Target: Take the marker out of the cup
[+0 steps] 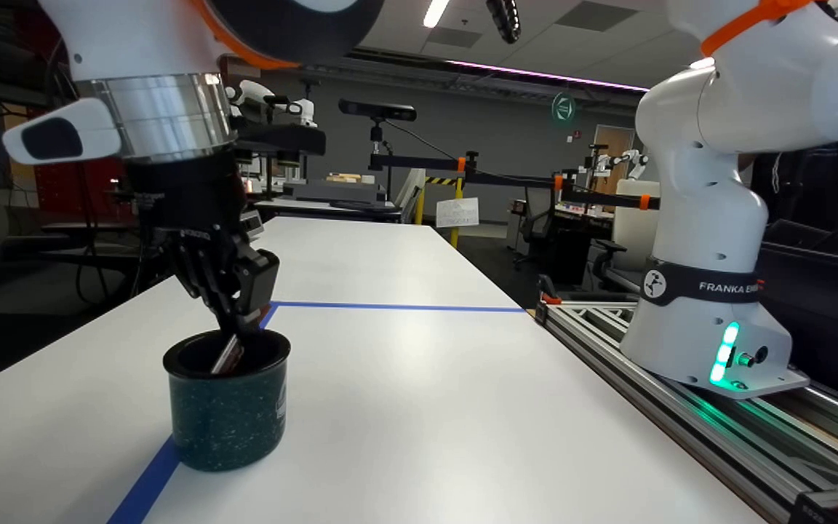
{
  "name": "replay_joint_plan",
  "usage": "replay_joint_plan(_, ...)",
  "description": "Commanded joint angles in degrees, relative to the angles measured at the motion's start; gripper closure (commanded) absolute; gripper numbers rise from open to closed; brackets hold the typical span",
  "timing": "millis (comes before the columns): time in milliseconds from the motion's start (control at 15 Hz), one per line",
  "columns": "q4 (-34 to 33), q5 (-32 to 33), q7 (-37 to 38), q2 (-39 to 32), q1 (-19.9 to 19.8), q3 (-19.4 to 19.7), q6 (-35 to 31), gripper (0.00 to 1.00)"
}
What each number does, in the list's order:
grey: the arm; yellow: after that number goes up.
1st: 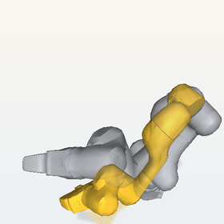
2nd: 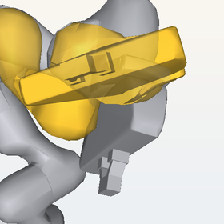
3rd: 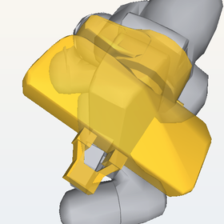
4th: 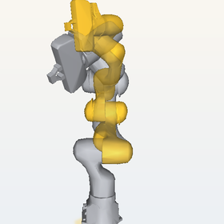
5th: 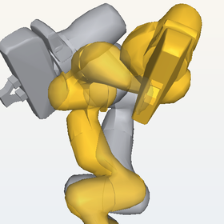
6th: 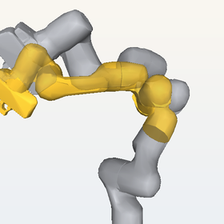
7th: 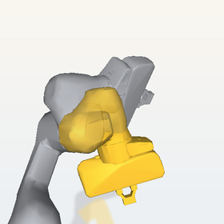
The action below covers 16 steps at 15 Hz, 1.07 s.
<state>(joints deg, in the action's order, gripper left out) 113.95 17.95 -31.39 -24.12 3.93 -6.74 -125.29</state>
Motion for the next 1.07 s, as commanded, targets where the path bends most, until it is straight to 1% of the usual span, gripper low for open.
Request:
replay_joint_plan(0, 1.06, -0.37, -0.22, 4.77, 0.21, -0.84, 3.27, 0.95)
replay_joint_plan(267, 1.97, -0.32, 0.68, 8.54, 0.19, -0.71, 5.47, 0.95)
replay_joint_plan(400, 3.2, 0.03, 1.95, 10.82, -0.04, -0.18, 5.08, 0.95)
replay_joint_plan(533, 5.26, 1.04, 4.41, 13.39, -0.28, 0.7, 2.72, 0.95)
replay_joint_plan(733, 8.08, 2.16, 8.33, 15.43, -0.76, 2.36, -0.23, 0.95)
replay_joint_plan(1000, 12.71, 3.56, 16.93, 15.97, -1.43, 4.89, -6.11, 0.95)
